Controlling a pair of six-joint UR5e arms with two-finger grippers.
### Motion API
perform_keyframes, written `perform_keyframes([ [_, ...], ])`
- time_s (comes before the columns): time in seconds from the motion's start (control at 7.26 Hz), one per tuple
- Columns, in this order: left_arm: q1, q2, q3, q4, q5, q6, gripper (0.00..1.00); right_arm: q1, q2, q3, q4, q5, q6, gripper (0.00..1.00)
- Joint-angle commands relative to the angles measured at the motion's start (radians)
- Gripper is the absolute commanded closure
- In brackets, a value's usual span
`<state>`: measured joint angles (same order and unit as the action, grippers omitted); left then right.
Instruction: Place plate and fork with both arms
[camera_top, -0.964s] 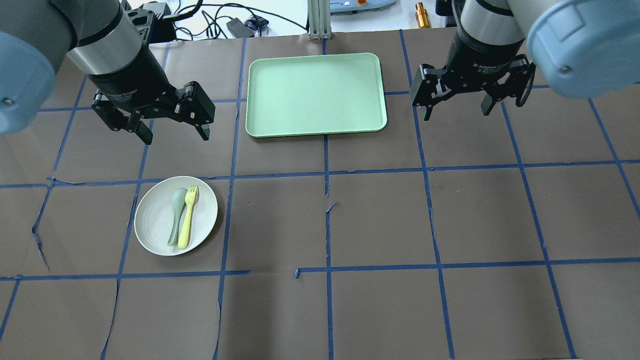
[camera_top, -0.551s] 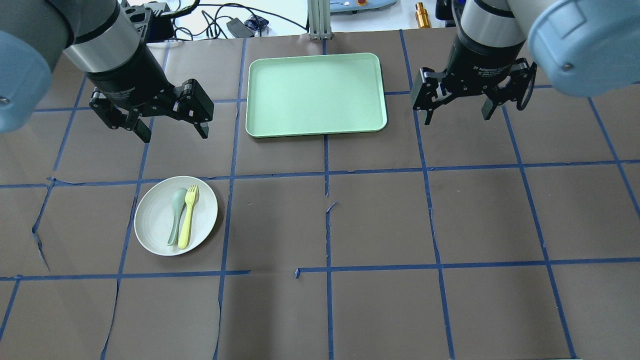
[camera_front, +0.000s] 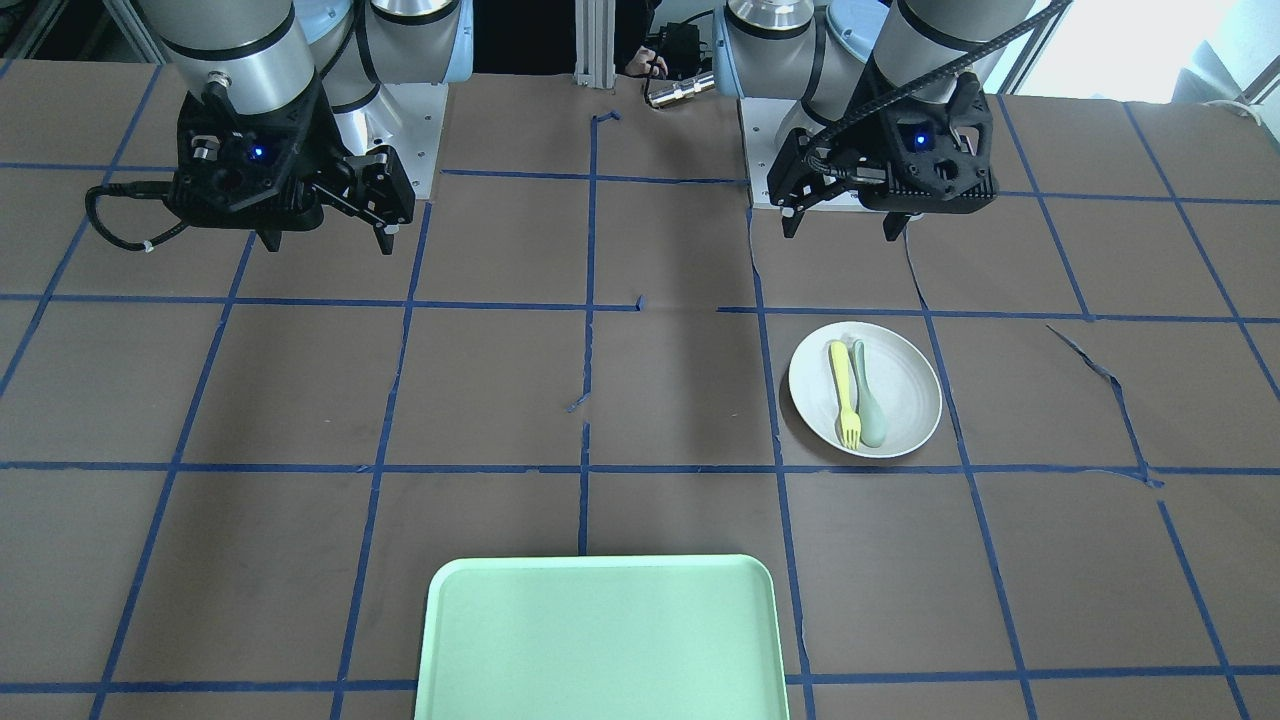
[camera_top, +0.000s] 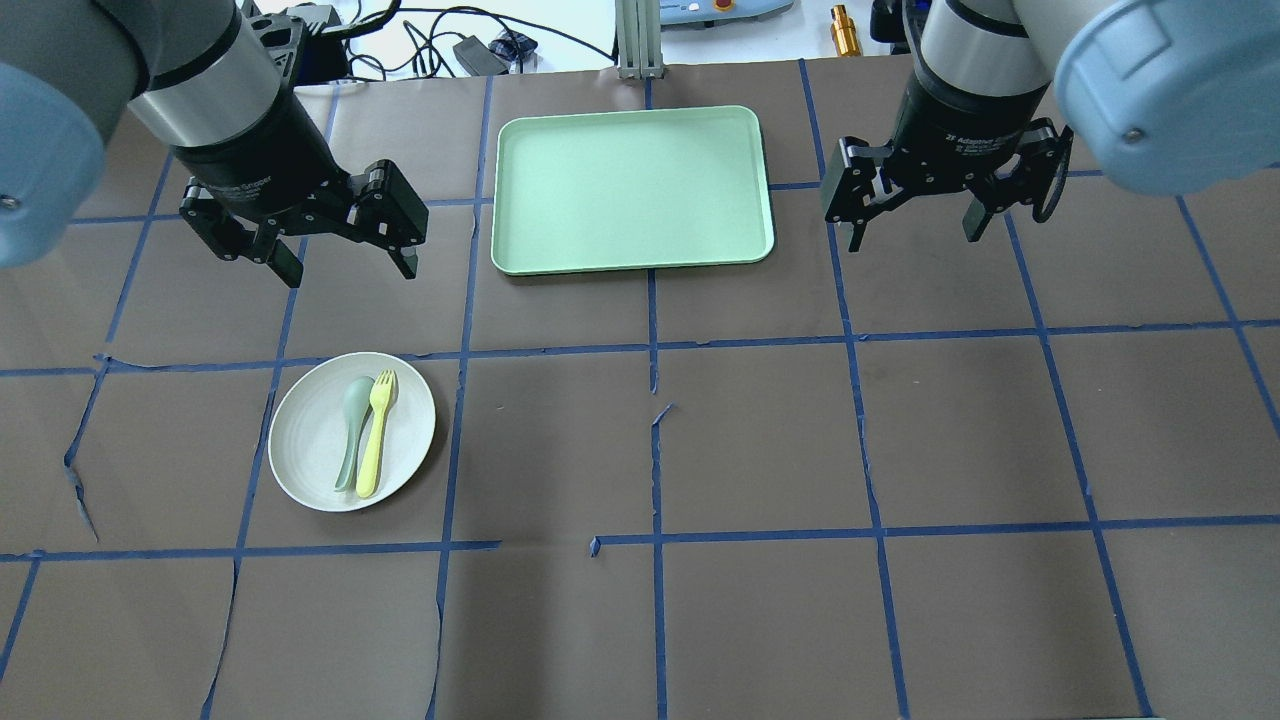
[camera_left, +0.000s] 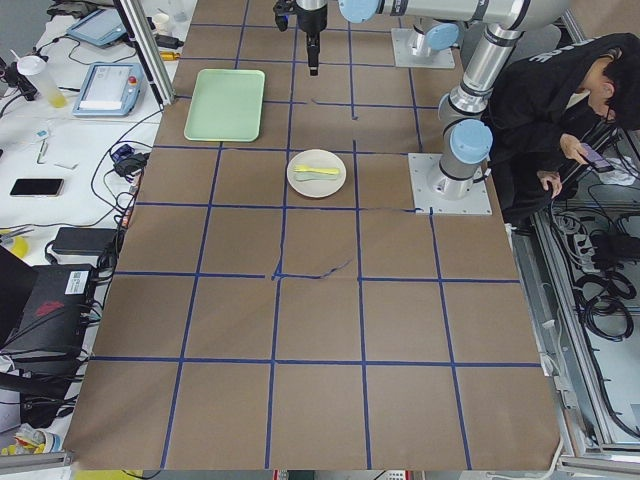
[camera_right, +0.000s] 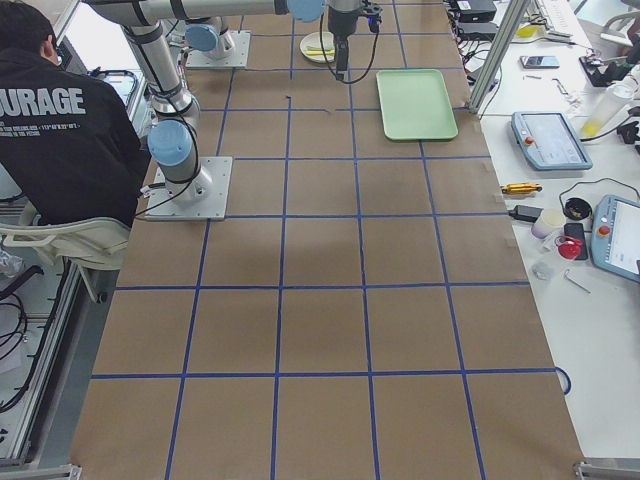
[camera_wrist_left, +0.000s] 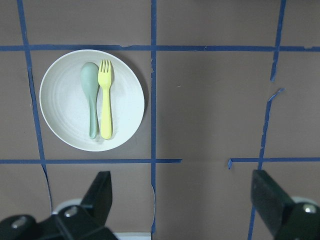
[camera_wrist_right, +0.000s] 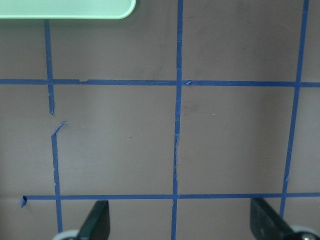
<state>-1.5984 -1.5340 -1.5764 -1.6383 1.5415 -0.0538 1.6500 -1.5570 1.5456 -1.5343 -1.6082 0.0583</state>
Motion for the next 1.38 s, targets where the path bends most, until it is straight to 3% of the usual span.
perform_keyframes([
  [0.0, 0.0, 0.0, -0.002, 0.0, 0.0, -0.001, 0.0, 0.001, 0.0, 0.001, -0.001, 0.001, 0.0, 0.0],
  [0.96, 0.0, -0.003, -0.01, 0.0, 0.0, 0.0, 0.0, 0.001, 0.002, -0.001, -0.001, -0.001, -0.005, 0.0],
  [1.24, 0.05, -0.028, -0.022, 0.014, 0.0, 0.005, 0.0, -0.001, 0.002, -0.001, -0.003, -0.001, -0.006, 0.0],
])
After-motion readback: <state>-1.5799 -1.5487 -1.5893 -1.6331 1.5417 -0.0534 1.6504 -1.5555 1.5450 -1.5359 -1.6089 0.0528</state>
